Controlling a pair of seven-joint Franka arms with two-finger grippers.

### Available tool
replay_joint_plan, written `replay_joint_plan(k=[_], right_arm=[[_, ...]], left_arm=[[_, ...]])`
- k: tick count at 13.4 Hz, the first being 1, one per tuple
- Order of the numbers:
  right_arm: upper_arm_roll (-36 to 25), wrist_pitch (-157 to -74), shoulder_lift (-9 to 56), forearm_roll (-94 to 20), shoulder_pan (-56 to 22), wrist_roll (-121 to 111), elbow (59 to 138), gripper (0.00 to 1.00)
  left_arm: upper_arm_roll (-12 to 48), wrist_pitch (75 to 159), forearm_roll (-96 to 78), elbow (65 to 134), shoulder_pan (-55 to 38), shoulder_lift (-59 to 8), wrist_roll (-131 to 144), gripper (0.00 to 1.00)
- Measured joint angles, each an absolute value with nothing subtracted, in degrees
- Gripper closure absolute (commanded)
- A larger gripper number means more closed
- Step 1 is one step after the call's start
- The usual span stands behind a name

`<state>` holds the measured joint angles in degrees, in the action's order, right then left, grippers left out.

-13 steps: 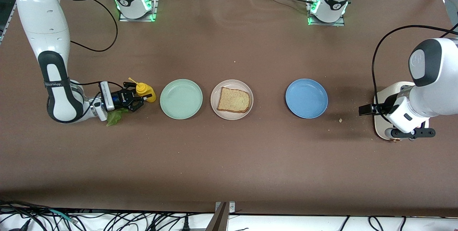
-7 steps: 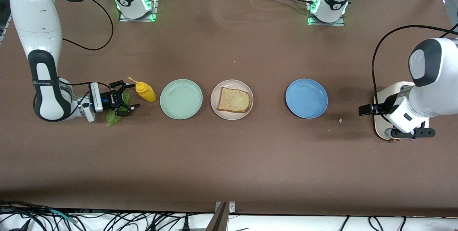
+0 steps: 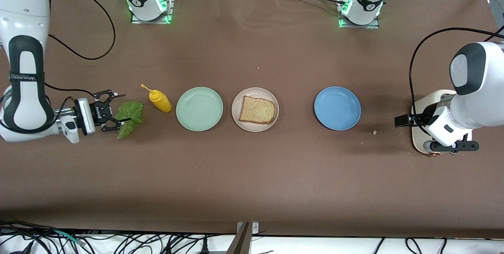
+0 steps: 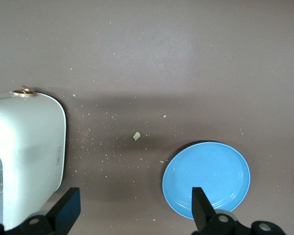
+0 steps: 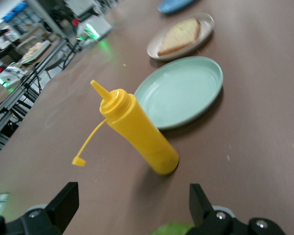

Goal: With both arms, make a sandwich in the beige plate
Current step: 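Move the right gripper down onto the green lettuce leaf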

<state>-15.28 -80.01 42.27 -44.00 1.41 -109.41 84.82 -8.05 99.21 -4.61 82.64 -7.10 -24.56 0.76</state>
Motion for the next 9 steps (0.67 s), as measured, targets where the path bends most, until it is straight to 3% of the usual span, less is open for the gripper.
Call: replay_joint_plan(k=[9], right_arm=[[-16.33, -99.61, 38.77, -27.65, -1.22, -66.08, 84.57, 0.00]], left_arm=[[-8.04, 99.21, -4.61, 82.64, -7.10, -24.56, 0.76, 0.00]])
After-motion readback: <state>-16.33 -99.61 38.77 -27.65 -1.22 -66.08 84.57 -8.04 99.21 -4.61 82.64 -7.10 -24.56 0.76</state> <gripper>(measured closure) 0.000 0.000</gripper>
